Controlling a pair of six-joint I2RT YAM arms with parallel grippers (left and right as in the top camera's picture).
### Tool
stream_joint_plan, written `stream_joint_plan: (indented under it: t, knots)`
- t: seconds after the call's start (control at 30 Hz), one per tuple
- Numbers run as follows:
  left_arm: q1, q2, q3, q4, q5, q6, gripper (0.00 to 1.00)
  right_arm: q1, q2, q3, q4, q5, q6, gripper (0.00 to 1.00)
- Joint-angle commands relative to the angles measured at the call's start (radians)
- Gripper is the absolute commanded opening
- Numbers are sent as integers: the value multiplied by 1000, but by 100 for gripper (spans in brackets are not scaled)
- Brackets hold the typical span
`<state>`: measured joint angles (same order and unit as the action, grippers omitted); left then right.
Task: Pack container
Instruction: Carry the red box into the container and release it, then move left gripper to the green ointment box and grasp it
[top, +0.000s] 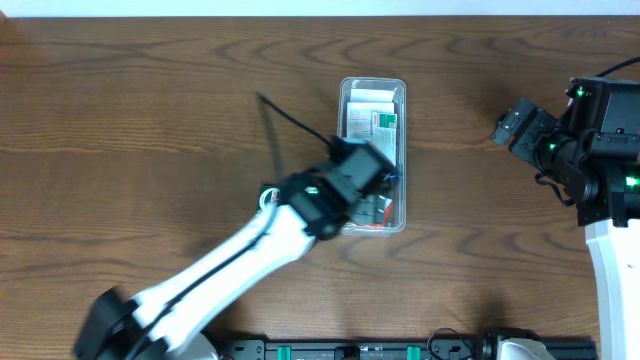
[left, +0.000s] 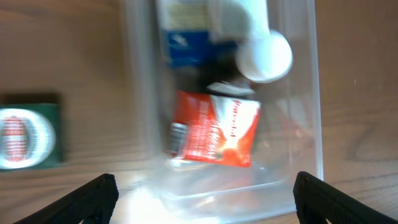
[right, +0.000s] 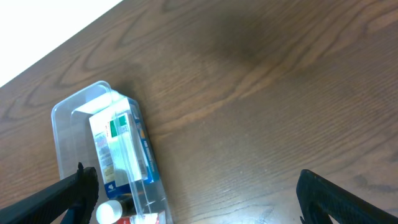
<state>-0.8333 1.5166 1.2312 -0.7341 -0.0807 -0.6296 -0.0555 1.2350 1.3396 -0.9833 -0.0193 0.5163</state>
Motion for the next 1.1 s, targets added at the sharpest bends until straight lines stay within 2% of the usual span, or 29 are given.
stream_joint_plan:
  t: [0.0, 0.1, 0.23, 0.37, 0.53, 0.63, 0.73, 0.83, 1.07]
  knots:
    - [79, -138, 33, -43, -70, 81, 94, -3, -2, 2, -1, 0, 10, 99]
    - [169, -212, 32, -98, -85, 176, 100, -3, -2, 2, -1, 0, 10, 99]
    - [294, -218, 31, -193, -85, 291, 98, -3, -2, 2, -1, 0, 10, 99]
    - [415, -143, 13, -261, 7, 373, 98, -3, -2, 2, -1, 0, 10, 99]
    - [511, 15, -10, -243, 97, 373, 98, -3, -2, 2, -1, 0, 10, 99]
    - [532, 113, -10, -230, 100, 376, 98, -3, -2, 2, -1, 0, 10, 99]
    - [536, 209, -10, -230, 105, 431, 98, -3, -2, 2, -1, 0, 10, 99]
    - [536, 276, -10, -225, 174, 502, 98, -3, -2, 2, -1, 0, 10, 99]
    - [536, 354, -10, -183, 187, 534, 98, -3, -2, 2, -1, 0, 10, 99]
